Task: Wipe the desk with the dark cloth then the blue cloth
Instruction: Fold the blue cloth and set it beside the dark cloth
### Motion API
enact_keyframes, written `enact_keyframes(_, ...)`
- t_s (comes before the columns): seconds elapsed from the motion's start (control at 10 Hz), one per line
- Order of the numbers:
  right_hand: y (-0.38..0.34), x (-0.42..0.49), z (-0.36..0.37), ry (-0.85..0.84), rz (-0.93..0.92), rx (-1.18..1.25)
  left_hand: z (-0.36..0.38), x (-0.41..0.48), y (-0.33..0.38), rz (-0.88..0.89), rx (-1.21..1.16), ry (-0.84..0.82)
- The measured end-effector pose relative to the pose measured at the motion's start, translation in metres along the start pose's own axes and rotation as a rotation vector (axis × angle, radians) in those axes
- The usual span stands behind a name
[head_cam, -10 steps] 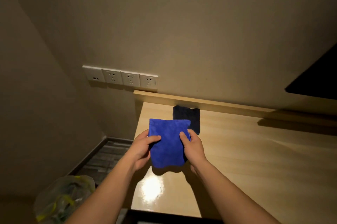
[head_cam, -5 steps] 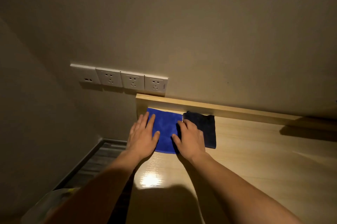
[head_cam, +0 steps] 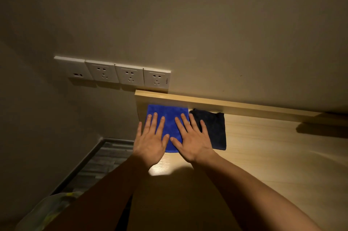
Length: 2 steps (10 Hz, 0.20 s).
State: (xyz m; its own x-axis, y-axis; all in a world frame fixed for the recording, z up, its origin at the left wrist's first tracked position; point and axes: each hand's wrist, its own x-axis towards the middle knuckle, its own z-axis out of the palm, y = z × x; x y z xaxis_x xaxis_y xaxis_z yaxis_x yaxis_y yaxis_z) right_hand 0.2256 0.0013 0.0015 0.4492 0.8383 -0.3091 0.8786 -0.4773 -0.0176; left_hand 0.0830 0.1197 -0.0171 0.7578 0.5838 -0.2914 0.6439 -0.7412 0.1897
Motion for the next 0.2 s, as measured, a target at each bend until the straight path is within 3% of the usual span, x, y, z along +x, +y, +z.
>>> enact_keyframes(0.2, -0.002, -0.015, -0.014, 0.033, 0.056, 0.065, -0.019, -0.012, 0.002, 0.015, -0.009, 0.011)
